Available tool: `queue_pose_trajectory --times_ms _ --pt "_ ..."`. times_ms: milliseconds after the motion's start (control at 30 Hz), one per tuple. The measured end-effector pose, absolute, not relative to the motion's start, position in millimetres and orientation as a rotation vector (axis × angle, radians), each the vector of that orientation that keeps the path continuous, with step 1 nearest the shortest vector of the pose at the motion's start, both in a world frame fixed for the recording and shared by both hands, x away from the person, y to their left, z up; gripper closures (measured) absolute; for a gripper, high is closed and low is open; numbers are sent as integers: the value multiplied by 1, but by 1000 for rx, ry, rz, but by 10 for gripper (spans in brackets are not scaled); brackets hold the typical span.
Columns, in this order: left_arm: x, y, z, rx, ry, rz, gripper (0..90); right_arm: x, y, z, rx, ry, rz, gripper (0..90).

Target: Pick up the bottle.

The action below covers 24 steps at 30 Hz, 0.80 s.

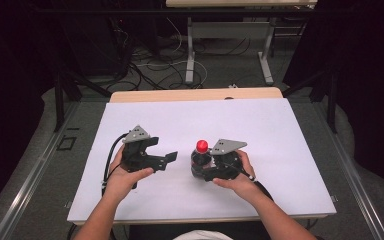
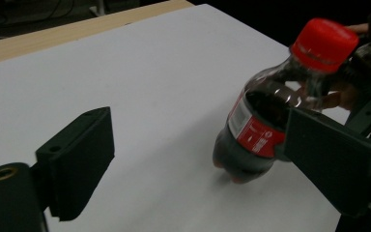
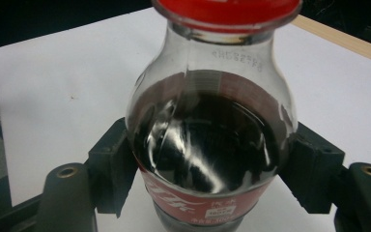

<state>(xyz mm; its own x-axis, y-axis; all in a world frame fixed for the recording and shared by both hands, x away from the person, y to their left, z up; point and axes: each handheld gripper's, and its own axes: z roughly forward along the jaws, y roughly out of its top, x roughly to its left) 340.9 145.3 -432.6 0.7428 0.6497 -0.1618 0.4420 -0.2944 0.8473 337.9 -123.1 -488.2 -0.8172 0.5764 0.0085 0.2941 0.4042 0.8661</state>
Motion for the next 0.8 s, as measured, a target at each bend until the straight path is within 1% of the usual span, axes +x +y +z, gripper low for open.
queue_pose_trajectory --times_ms 33,133,233,267,300,333,567,667,800 --pt "341 142 -430 1946 819 264 161 337 -122 -489 755 2373 1372 293" --pt "343 132 -422 1954 772 272 170 335 -121 -490 739 2381 1378 293" --pt "344 129 -418 1952 751 275 200 333 -120 -491 732 2391 1388 293" --pt "345 124 -416 1941 726 237 213 332 -120 -492 730 2398 1384 293" --pt "345 124 -416 1941 726 237 223 332 -120 -492 723 2403 1386 293" --pt "344 120 -412 1947 696 191 241 331 -119 -493 727 2399 1388 293" --pt "340 104 -407 1971 624 125 266 328 -117 -494 702 2428 1389 293" --pt "339 99 -406 1989 591 109 336 326 -115 -495 689 2443 1385 293" --pt "340 97 -405 1994 569 94 395 325 -113 -495 671 2455 1395 293"
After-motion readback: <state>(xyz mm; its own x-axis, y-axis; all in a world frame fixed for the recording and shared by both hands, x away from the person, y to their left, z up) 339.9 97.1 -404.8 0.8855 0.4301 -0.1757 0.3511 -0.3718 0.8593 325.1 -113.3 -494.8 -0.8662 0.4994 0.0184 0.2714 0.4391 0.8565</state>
